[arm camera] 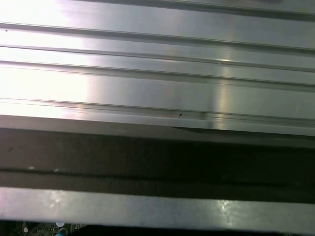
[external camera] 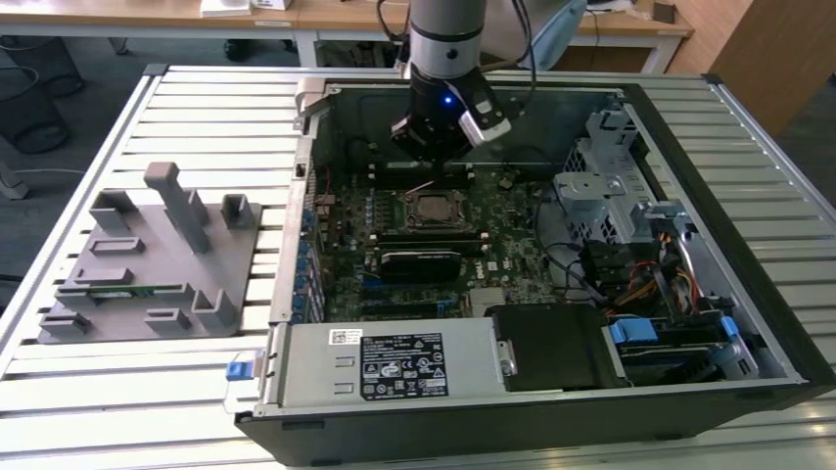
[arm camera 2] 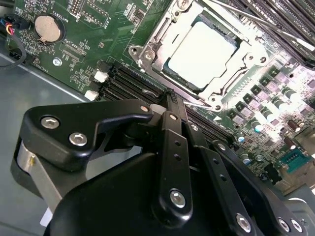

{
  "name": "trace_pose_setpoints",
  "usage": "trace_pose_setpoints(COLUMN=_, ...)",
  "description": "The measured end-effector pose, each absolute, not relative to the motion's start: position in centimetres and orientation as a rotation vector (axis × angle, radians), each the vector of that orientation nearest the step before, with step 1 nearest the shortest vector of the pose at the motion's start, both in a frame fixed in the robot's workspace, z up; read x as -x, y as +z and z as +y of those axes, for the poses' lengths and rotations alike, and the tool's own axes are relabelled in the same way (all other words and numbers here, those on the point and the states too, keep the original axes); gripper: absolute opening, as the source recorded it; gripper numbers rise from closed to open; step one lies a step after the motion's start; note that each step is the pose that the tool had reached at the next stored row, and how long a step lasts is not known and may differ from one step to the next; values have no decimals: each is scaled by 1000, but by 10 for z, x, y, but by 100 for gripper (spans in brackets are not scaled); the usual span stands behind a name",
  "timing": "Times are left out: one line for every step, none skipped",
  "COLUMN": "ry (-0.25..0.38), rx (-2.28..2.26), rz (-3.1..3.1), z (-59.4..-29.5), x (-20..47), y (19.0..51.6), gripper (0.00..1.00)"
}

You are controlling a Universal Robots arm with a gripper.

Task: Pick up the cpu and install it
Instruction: 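Install the first cpu locking lever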

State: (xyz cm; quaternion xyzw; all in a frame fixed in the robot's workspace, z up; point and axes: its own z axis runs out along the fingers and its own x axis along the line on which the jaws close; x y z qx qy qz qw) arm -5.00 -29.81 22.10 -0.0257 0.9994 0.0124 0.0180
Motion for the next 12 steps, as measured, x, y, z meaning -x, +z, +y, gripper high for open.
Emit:
trace_pose_setpoints(ry=38, rx=80, rz=3104, z=-298, x=50, y=221, gripper=11)
trace_pose_setpoints(ry=39, rx=80, rz=3104, z=-298, x=50, y=220, gripper=11)
trace_pose_setpoints(ry=38, rx=80, rz=3104, z=-298, x=49, y=220, gripper=11)
trace_pose_setpoints(ry=39, rx=80, rz=3104, z=-298, x=49, y=219, gripper=11)
trace_pose_setpoints(ry=38, rx=80, rz=3104, z=-298, x=49, y=219, gripper=11)
trace_pose_setpoints(ry=38, rx=80, rz=3104, z=-298, x=48, y=218, gripper=11)
trace_pose_setpoints(ry=38, rx=80, rz=3105, z=-298, x=48, y=218, gripper=11)
trace_pose_setpoints(ry=38, rx=80, rz=3105, z=-298, x=48, y=217, gripper=11)
trace_pose_setpoints(ry=38, rx=80, rz=3105, z=-298, x=47, y=216, gripper=11)
trace_pose_setpoints(ry=38, rx=80, rz=3105, z=-298, x=47, y=216, gripper=11)
trace_pose_setpoints(ry=38, rx=80, rz=3105, z=-298, x=47, y=215, gripper=11)
trace_pose_setpoints(ry=38, rx=80, rz=3105, z=-298, x=46, y=215, gripper=11)
